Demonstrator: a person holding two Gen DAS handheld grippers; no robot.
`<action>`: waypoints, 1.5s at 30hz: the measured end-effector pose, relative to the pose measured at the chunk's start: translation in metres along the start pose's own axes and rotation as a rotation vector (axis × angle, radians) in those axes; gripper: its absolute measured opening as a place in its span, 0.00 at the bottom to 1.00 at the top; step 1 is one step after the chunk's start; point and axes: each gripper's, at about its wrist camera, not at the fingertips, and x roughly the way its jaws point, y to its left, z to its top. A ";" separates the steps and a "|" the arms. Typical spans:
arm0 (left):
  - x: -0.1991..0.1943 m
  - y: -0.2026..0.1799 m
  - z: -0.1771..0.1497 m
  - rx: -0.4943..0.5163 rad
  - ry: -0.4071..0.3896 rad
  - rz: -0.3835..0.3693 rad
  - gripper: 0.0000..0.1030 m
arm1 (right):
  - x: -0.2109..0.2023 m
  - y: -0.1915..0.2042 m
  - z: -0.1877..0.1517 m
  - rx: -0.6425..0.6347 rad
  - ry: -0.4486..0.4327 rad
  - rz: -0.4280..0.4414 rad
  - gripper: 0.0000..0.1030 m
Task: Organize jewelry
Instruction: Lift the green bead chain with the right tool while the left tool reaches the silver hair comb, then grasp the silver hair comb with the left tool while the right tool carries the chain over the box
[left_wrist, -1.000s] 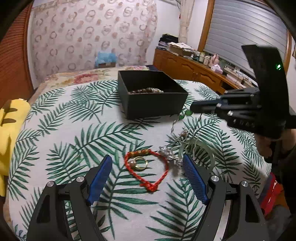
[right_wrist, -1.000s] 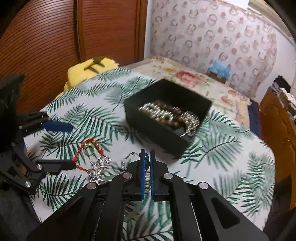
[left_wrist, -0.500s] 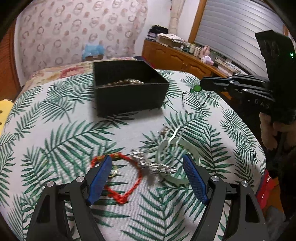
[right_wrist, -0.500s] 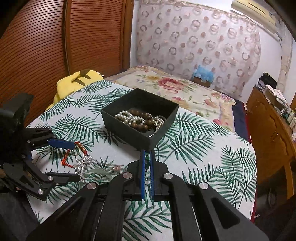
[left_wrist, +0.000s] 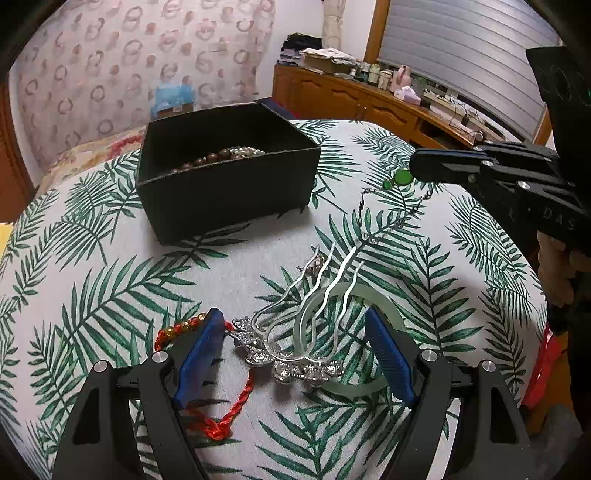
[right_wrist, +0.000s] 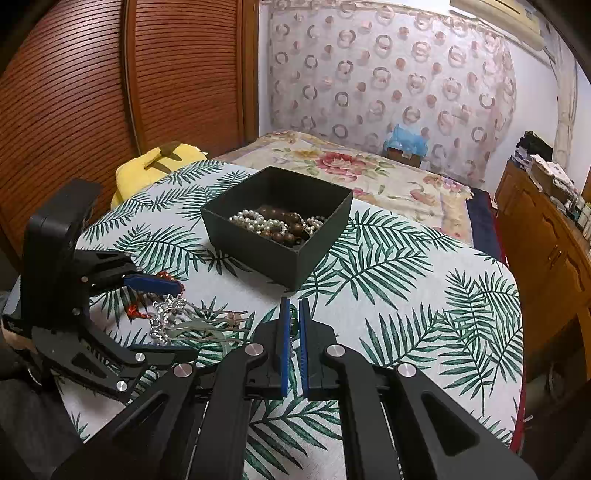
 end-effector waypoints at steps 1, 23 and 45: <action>0.000 0.000 0.000 0.005 0.001 0.004 0.70 | 0.000 0.000 -0.001 0.001 0.000 0.001 0.05; -0.025 0.014 -0.002 -0.011 -0.069 0.037 0.52 | 0.004 0.005 0.000 0.001 0.000 0.017 0.05; -0.024 0.024 0.009 -0.080 -0.088 0.013 0.54 | 0.003 0.003 0.000 0.014 -0.002 0.016 0.05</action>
